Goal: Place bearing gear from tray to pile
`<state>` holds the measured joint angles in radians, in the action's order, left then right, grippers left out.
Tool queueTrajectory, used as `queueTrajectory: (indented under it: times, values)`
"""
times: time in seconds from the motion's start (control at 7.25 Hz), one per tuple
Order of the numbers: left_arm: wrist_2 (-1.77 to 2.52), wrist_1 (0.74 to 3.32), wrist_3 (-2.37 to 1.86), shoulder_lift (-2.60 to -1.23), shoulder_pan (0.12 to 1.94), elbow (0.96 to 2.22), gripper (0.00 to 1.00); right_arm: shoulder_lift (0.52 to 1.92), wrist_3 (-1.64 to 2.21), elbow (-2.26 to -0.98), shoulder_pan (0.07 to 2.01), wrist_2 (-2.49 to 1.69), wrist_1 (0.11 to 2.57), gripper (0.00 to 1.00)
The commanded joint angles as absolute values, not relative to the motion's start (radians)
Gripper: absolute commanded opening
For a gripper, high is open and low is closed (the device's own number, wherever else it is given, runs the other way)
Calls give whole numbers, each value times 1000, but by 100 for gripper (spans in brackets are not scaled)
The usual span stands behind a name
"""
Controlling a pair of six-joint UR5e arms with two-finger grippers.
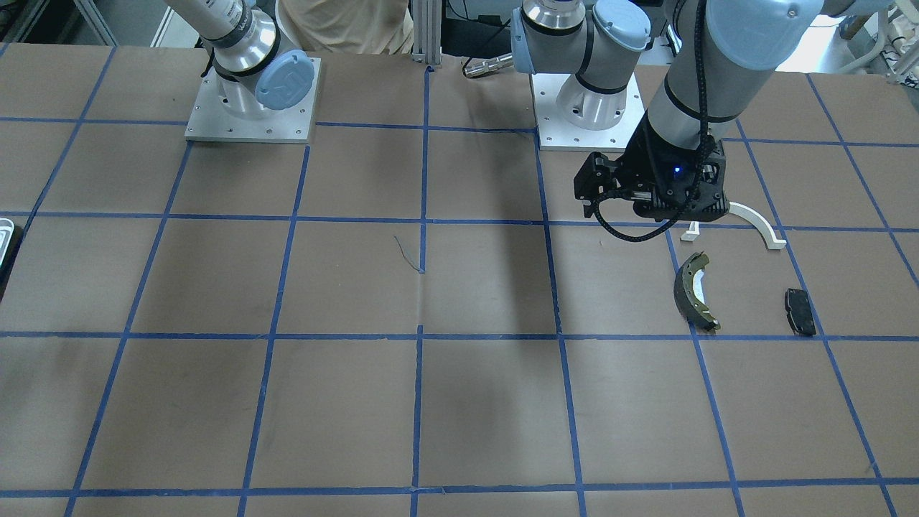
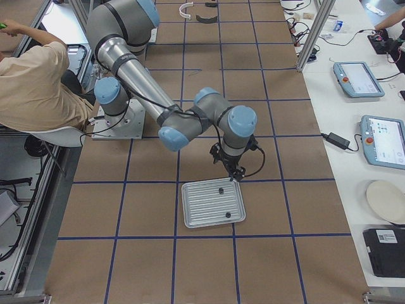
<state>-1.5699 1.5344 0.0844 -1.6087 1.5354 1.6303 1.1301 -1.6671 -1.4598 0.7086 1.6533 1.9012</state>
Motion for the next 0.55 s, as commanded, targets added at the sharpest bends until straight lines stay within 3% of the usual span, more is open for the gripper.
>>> queueTrajectory:
  times: [0.0, 0.41]
  values:
    - [-1571, 1536, 84, -1608, 1536, 1631, 100, 1017, -1968, -1463, 670, 1648, 2092, 100]
    - [-1569, 1482, 84, -1626, 1535, 1624, 100, 925, -2202, -1468, 649, 1597, 2198, 98]
